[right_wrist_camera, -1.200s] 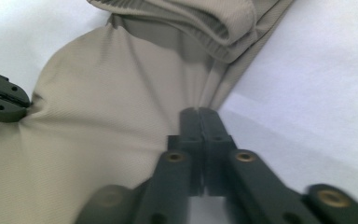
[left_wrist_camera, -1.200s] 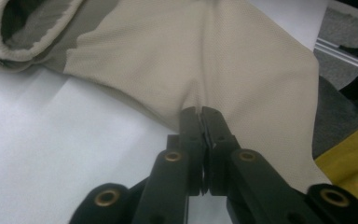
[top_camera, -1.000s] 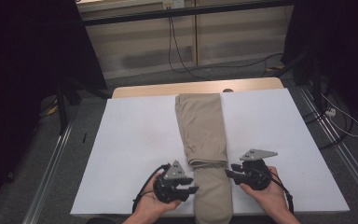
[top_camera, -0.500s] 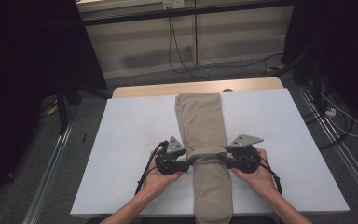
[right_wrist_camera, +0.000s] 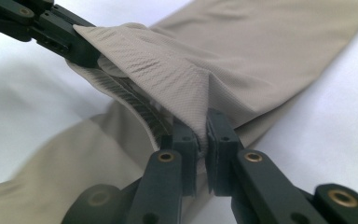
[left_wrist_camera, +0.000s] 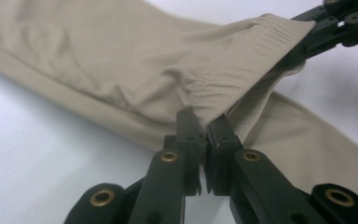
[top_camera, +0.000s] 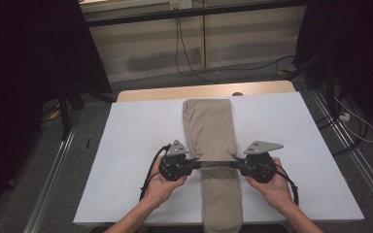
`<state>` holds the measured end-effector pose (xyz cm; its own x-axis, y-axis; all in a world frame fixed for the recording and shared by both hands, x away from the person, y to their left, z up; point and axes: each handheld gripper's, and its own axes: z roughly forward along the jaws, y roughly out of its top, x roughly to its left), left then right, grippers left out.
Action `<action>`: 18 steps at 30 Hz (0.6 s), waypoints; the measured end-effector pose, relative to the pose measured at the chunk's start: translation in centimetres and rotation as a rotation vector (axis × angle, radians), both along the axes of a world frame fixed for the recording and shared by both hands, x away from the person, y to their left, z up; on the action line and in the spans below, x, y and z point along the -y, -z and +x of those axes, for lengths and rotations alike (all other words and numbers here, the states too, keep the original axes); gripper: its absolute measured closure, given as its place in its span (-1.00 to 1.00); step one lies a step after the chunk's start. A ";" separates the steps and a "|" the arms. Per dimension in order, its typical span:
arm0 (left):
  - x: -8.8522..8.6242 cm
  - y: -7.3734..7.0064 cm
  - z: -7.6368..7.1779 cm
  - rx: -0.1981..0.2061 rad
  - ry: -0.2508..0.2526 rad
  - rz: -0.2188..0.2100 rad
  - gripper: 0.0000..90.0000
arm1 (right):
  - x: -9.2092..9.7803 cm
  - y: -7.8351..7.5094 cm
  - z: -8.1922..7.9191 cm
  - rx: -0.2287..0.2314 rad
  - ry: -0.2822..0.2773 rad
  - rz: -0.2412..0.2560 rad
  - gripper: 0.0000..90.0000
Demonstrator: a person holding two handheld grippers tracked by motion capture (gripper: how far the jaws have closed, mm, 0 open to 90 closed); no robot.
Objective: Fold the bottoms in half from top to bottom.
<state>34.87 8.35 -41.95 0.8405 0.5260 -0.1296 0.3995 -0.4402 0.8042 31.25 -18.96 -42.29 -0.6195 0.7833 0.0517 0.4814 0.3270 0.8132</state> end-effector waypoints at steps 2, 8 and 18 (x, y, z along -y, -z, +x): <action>-0.3 -0.6 -1.2 -0.001 0.027 -0.004 0.91 | 0.1 -0.6 -1.1 0.003 -0.012 0.015 0.88; -0.6 -1.0 -4.8 -0.005 0.102 -0.010 0.91 | 0.7 -0.9 -5.0 -0.026 -0.049 0.063 0.88; -1.0 -1.5 -9.1 -0.038 0.179 -0.003 0.91 | 1.1 -0.9 -10.2 -0.069 -0.087 0.104 0.87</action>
